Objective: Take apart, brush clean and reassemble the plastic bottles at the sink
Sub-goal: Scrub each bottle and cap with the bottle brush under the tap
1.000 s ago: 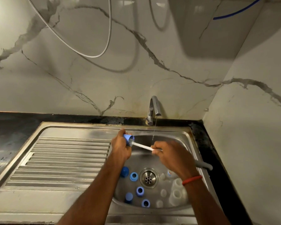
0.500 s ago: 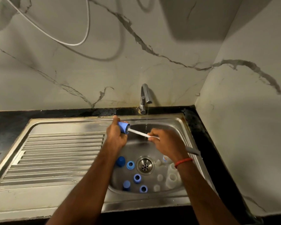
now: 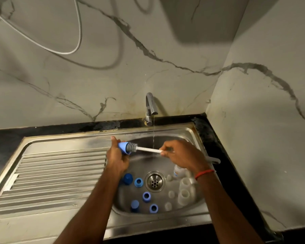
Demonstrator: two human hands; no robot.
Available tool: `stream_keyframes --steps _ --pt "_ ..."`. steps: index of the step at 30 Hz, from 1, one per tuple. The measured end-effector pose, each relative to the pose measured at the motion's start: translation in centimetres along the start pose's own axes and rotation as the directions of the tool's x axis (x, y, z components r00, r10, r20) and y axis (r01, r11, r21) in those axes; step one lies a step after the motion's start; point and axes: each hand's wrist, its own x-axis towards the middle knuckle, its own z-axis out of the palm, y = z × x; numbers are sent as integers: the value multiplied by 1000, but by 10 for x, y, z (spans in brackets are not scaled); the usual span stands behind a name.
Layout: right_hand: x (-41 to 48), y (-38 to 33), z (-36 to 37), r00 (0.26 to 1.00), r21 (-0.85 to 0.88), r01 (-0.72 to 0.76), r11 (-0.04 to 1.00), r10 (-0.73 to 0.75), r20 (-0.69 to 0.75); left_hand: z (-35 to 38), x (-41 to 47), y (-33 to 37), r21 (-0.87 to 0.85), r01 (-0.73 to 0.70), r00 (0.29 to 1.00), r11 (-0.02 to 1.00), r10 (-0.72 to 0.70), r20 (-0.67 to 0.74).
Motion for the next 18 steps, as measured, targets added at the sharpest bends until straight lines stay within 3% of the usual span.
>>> stream_keyframes --steps 4,7,11,18 --pt "6 27 0 991 42 -82 996 86 -99 2 -1 6 35 -32 998 999 34 -51" --pt "13 41 8 961 125 -172 977 194 -195 -5 1 5 -38 34 999 999 -35 -33" --pt "18 47 10 908 60 -261 963 266 -322 -12 7 0 -154 116 993 981 -111 37" --pt "23 44 15 915 129 -194 973 227 -335 -2 -2 -5 -215 156 973 964 -112 204"
